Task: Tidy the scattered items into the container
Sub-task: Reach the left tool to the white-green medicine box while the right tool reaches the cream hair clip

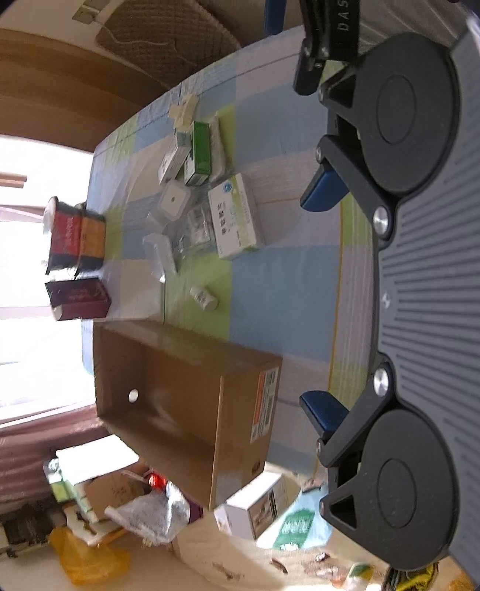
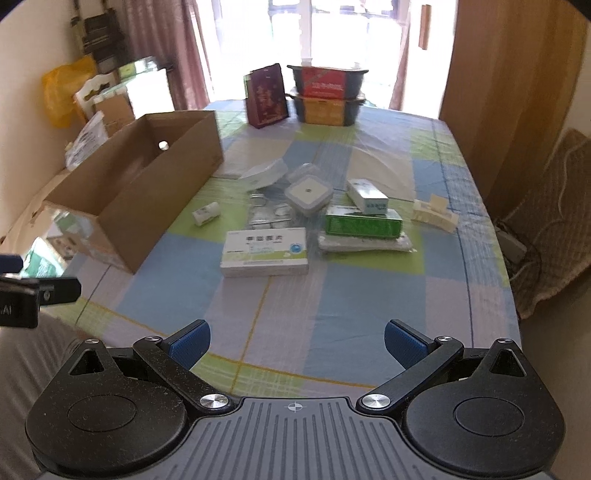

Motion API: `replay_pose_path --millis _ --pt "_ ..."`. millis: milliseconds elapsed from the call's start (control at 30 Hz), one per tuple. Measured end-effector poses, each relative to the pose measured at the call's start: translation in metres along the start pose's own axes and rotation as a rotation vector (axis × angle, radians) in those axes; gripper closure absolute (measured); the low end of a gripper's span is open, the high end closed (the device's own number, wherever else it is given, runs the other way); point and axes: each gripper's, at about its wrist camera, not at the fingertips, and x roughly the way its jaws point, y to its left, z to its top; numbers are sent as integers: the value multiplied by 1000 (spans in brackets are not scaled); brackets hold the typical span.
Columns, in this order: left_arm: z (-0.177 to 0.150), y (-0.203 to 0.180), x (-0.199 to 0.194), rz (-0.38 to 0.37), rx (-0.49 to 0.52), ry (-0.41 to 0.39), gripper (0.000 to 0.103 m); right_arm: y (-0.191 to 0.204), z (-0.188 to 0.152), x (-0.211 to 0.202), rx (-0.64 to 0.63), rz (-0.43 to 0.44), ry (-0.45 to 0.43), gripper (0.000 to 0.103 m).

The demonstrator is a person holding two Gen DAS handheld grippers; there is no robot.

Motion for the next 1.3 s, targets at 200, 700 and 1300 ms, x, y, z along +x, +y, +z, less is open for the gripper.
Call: replay_pose_path --millis 200,700,1300 --pt "7 -14 26 -13 50 -16 1 -20 3 12 65 -15 -4 0" --pt "39 -46 126 -240 396 -11 1 -76 0 62 154 -35 81 0" --pt "72 -89 251 -331 612 81 1 -130 3 122 269 -96 178 0"
